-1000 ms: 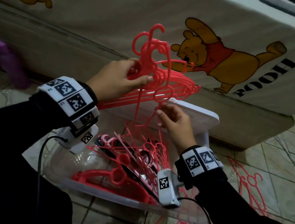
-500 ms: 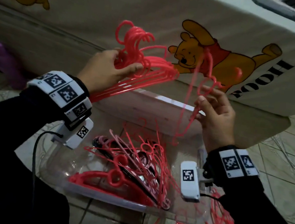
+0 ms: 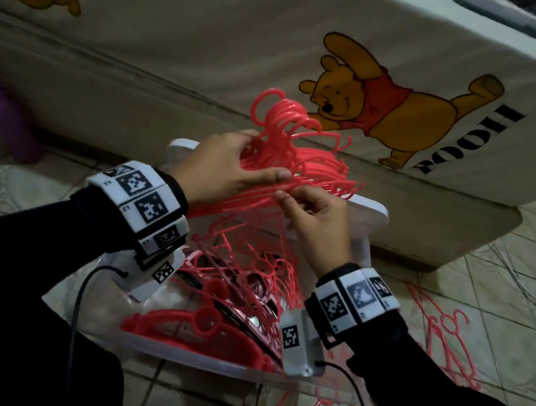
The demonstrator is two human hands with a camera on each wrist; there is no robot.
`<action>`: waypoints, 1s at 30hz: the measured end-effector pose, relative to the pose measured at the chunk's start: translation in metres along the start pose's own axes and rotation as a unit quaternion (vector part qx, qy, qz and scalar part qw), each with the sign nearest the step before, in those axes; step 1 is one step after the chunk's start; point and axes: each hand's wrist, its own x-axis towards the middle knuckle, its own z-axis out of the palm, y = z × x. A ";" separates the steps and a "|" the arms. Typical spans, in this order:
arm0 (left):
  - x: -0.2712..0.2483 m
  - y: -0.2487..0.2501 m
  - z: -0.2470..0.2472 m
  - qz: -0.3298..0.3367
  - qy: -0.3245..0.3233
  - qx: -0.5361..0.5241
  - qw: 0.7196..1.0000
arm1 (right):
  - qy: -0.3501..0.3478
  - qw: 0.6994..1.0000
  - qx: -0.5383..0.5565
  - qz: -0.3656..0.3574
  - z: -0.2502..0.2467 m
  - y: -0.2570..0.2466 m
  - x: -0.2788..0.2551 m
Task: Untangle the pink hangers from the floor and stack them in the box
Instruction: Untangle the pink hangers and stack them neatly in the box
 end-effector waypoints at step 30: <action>-0.009 0.004 0.007 -0.009 -0.028 0.022 0.999 | 0.020 0.999 0.027 -0.007 0.003 -0.005 0.002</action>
